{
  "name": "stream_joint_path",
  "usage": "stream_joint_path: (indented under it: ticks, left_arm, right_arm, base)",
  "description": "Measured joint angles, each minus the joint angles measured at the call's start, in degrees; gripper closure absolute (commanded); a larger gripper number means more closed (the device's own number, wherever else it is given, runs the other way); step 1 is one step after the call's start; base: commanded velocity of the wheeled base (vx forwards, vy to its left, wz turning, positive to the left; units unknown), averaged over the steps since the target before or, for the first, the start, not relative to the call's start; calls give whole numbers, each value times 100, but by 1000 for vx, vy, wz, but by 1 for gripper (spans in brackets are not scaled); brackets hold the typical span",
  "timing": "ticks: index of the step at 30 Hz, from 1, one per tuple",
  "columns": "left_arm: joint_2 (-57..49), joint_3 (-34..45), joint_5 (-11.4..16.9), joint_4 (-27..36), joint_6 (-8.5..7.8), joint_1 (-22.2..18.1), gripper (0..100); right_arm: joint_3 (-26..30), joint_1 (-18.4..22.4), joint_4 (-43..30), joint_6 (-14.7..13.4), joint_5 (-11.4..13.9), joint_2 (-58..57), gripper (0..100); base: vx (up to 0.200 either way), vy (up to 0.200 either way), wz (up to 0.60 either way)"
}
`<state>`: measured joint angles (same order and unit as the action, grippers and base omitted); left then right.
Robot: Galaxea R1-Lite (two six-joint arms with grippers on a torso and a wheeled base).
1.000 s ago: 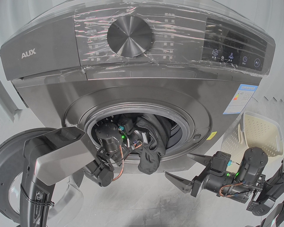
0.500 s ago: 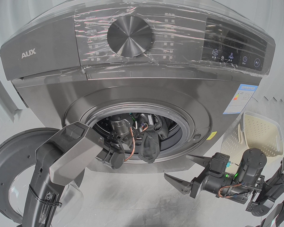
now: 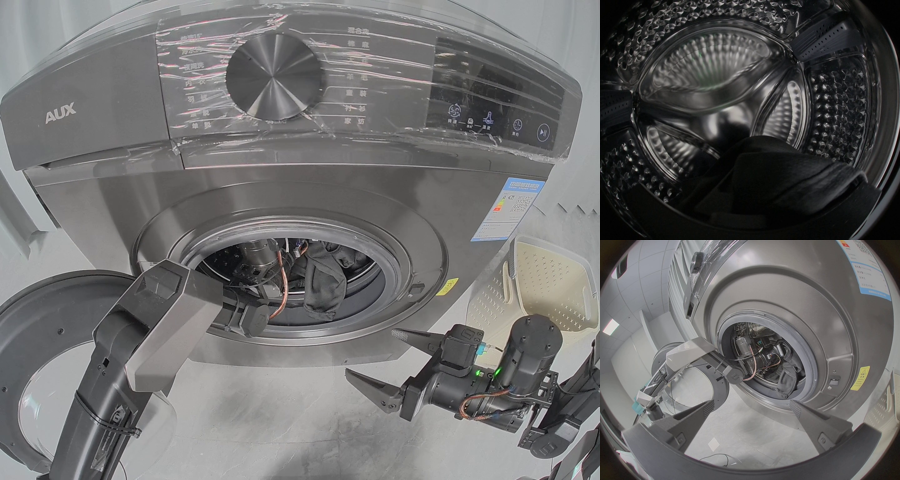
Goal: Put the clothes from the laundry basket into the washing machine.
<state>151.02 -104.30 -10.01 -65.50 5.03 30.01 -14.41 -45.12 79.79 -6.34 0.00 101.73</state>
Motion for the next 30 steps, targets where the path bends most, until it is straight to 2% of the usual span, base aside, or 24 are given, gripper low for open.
stream_joint_path:
  ticks: [5, 11, 15, 20, 23, 29, 30]
  left_arm:
    - [-35, 266, -44, 55, 11, 9, 0]
    - [-372, 1274, -20, 406, 33, 74, 0]
    - [-730, 2113, 137, 707, 46, 162, 0]
    - [-1089, 2915, 482, 958, 43, 315, 0]
    - [-1148, 3118, 589, 975, 11, 386, 0]
    - [-1042, 3093, 607, 967, -24, 438, 0]
    - [-1023, 3077, 605, 967, -48, 438, 100]
  right_arm:
    - [0, -11, -2, 0, 0, 6, 0]
    - [0, -13, 0, 0, 0, 12, 0]
    - [0, -20, 0, 0, 0, 12, 0]
    - [0, -41, 0, 0, -10, 12, 0]
    - [0, -52, 0, 0, -10, 12, 0]
    - [0, -83, 0, 0, -10, 12, 0]
    - [0, -88, 0, 0, -10, 12, 0]
  base:
    - [0, 0, 0]
    - [0, 0, 0]
    - [0, 0, 0]
    - [0, 0, 0]
    - [0, 0, 0]
    - [0, 0, 0]
    - [0, 0, 0]
